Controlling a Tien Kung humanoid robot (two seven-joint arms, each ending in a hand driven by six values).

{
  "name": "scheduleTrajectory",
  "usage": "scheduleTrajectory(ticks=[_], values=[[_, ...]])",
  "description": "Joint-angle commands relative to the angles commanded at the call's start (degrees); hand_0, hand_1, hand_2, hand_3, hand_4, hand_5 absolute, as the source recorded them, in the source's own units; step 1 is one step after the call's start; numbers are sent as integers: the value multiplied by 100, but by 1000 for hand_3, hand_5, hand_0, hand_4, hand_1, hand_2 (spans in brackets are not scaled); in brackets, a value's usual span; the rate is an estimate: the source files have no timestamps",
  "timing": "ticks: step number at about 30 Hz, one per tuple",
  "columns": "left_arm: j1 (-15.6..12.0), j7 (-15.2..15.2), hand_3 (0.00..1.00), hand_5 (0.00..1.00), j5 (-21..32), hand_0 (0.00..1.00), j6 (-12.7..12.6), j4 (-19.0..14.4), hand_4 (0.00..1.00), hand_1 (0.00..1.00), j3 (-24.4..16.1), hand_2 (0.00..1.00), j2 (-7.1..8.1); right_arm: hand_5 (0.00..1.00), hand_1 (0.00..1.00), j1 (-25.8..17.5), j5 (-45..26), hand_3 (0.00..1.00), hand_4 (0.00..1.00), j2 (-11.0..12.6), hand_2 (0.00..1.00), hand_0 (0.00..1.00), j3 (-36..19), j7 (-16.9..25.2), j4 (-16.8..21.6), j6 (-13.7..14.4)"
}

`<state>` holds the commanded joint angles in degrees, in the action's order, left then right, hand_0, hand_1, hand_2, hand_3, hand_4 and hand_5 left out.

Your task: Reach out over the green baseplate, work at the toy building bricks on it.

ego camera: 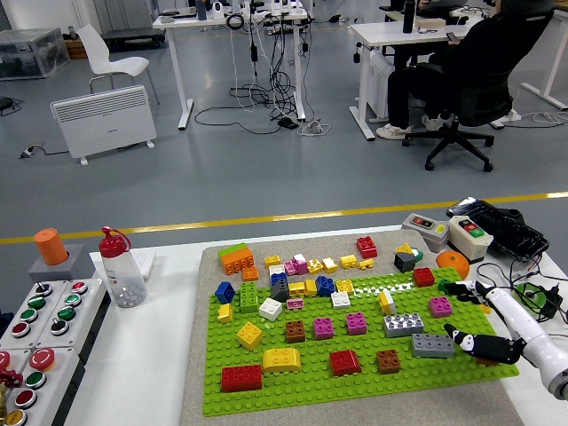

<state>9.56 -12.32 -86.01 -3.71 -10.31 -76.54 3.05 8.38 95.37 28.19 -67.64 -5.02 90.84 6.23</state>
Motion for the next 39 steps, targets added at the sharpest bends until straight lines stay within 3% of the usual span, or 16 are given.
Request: scheduleTrajectory(ticks=[17,24,25,39], values=[[-24,-12,572,998,4,655,-1,0,284,684,-1,678,-15,115,777,731,2407,732,710,127,730,860,924,-356,-615,-254],[-39,-19,573,998,-14,655,0,0,284,684,-3,679,-16,123,772,852,2468,731,715,113,720,821,1116,-481,-722,-377],[-40,-19,575,998,-14,655,0,0,285,686,-2,678,-16,180,758,858,2448,728,724,105,714,782,1131,-496,-733,-391],[-21,-13,574,998,45,655,-1,0,285,684,19,679,-10,204,749,977,2341,727,724,20,709,751,1217,-613,-927,-446]])
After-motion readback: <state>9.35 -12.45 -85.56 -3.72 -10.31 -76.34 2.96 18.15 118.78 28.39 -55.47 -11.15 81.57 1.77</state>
